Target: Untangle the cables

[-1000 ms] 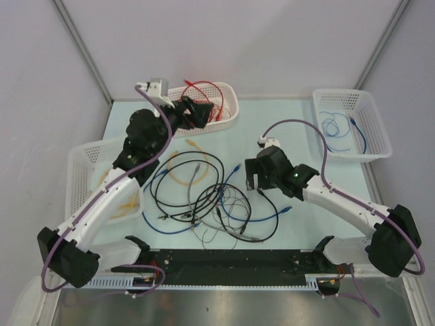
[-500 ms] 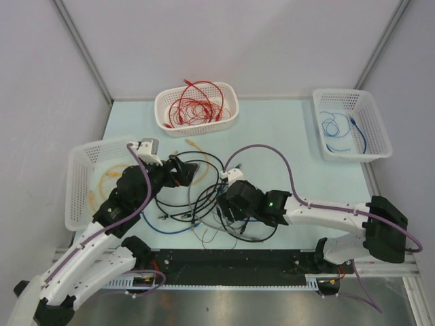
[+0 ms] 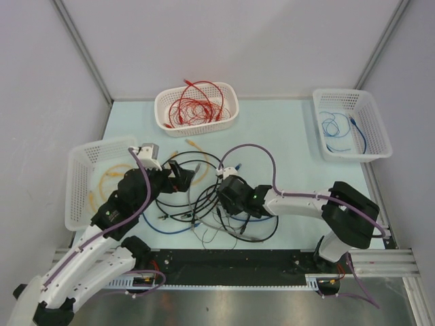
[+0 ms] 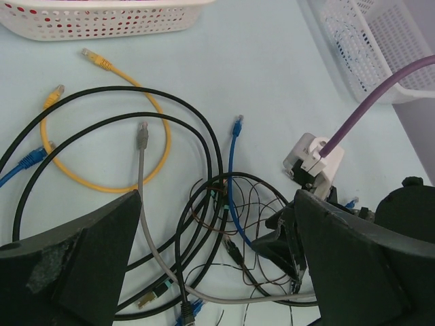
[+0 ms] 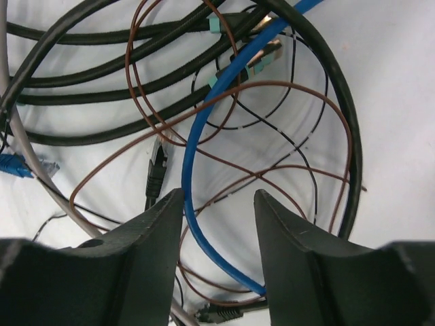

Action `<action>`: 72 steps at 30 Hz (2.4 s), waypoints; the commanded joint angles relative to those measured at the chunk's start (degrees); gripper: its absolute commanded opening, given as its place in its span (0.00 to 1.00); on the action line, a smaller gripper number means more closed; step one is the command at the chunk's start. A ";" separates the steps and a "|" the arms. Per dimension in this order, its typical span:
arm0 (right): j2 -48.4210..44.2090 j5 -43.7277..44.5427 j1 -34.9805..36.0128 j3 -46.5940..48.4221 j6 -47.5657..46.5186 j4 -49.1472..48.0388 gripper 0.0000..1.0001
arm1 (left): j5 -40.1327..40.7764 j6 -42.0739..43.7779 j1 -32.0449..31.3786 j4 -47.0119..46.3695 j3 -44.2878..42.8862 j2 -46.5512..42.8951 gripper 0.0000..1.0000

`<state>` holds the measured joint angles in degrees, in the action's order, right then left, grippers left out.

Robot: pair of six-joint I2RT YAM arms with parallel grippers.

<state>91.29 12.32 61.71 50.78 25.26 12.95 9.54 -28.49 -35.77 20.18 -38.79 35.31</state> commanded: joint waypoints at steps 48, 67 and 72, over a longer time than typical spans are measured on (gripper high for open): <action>-26.07 6.68 4.73 27.71 -6.71 20.10 0.00 | -15.59 -11.93 -0.09 -38.25 13.29 -10.26 1.00; -27.74 -16.36 0.68 20.41 -5.83 13.94 0.00 | -21.23 -14.40 -1.41 -55.16 13.56 0.46 1.00; -28.71 -15.92 1.83 18.13 -5.57 12.98 0.00 | -23.25 -15.89 -1.32 -57.45 11.45 6.16 1.00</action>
<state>64.82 -1.67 62.65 69.54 20.84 27.99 -11.33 -42.70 -36.82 -33.32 -23.73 38.30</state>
